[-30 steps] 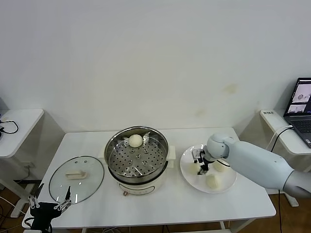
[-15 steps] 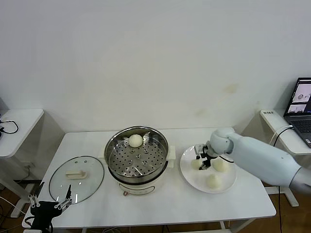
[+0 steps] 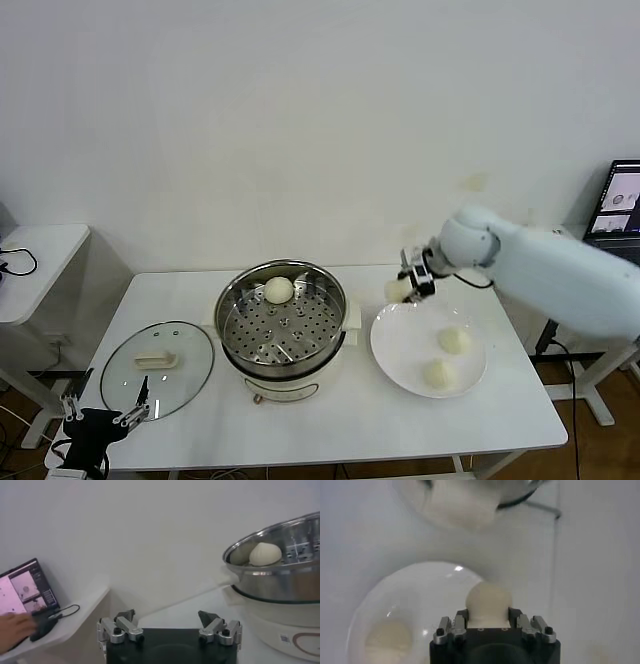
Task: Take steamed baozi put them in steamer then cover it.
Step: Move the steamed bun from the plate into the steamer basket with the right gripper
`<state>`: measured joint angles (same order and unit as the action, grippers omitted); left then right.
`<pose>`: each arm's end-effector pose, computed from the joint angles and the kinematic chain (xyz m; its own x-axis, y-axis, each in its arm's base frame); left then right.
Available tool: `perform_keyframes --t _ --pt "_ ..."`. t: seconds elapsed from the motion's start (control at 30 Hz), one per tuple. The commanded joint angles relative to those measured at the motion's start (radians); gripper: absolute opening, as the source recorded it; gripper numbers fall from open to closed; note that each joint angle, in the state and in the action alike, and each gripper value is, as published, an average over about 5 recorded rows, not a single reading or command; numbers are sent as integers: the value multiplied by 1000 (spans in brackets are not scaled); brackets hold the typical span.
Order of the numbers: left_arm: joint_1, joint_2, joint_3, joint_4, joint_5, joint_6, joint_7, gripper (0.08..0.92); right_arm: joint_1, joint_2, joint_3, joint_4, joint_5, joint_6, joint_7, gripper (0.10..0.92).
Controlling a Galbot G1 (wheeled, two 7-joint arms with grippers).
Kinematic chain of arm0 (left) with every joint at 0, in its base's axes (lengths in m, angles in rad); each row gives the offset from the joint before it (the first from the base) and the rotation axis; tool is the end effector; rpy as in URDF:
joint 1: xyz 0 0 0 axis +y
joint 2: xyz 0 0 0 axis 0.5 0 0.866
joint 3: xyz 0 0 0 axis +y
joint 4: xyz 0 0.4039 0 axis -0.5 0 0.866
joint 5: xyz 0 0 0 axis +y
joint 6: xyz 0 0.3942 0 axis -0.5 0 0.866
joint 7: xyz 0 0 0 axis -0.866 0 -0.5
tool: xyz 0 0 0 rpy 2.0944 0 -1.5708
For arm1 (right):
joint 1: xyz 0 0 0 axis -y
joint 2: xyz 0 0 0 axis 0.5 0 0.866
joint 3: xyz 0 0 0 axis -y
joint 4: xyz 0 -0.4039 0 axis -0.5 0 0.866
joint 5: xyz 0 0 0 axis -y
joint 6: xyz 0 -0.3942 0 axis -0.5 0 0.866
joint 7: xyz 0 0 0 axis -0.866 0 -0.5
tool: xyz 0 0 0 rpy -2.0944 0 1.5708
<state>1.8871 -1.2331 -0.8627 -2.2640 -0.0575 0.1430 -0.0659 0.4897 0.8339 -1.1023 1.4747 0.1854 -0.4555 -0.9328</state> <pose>0.1090 0.1455 -0.2863 -0.9721 -0.1470 0.1830 -0.0585 0.9068 0.4175 0.5893 -0.0067 -0.0416 -0.4083 -0.2441 0.8796 -0.8757 -0.1675 -0.4529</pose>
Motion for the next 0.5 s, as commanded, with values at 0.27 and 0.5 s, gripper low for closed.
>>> perform_keyframes --t 0.27,0.5 --pt "-13 1 -7 -3 -7 4 2 823 172 329 -107 -29 273 -112 101 513" --pt "-34 -8 -16 -10 -10 12 5 823 55 501 -102 -125 288 -158 159 517"
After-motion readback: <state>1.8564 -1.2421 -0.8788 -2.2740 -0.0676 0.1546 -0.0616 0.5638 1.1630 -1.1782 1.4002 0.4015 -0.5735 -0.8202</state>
